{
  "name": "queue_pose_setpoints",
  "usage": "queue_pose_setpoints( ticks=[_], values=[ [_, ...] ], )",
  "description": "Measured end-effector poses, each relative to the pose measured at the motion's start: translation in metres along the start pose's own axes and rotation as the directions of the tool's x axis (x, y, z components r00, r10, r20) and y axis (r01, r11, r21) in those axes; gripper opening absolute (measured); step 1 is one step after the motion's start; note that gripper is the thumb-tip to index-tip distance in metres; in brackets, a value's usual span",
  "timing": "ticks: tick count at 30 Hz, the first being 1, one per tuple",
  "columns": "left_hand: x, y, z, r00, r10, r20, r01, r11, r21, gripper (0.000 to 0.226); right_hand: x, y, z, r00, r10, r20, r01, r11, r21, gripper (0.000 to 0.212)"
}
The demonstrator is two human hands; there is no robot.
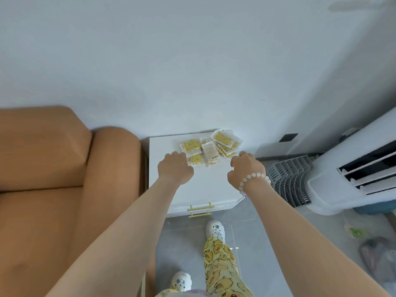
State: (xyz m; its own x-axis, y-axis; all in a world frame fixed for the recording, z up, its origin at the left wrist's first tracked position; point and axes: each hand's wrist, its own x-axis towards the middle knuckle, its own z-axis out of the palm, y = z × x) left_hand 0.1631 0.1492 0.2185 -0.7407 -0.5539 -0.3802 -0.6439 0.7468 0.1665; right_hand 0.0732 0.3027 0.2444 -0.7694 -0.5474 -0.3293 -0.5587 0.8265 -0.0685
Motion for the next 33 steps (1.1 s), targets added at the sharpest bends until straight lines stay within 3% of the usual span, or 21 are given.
queue_pose_setpoints(
  ticks=[9, 19, 23, 28, 33],
  values=[
    [0.091, 0.039, 0.021, 0.993, -0.110, 0.028, 0.109, 0.993, 0.040, 0.036, 0.110, 0.050, 0.024, 0.984, -0.086, 0.157, 0.099, 0.992, -0.077, 0.033],
    [0.168, 0.004, 0.083, 0.986, -0.160, 0.053, 0.156, 0.985, 0.080, 0.030, 0.184, 0.048, 0.112, 0.956, -0.089, 0.280, 0.111, 0.992, -0.063, 0.030],
    [0.193, -0.003, 0.123, 0.991, -0.110, 0.076, 0.098, 0.984, 0.146, 0.024, 0.189, 0.050, 0.157, 0.938, -0.094, 0.335, 0.119, 0.991, -0.054, 0.030],
    [0.219, -0.014, 0.160, 0.996, -0.069, 0.051, 0.063, 0.992, 0.108, 0.023, 0.191, 0.050, 0.194, 0.924, -0.132, 0.360, 0.136, 0.991, 0.015, 0.031],
    [0.259, -0.023, 0.174, 0.999, 0.029, -0.030, -0.027, 0.997, 0.065, 0.032, 0.200, 0.050, 0.217, 0.942, -0.063, 0.331, 0.031, 0.994, 0.104, 0.035]
  ],
)
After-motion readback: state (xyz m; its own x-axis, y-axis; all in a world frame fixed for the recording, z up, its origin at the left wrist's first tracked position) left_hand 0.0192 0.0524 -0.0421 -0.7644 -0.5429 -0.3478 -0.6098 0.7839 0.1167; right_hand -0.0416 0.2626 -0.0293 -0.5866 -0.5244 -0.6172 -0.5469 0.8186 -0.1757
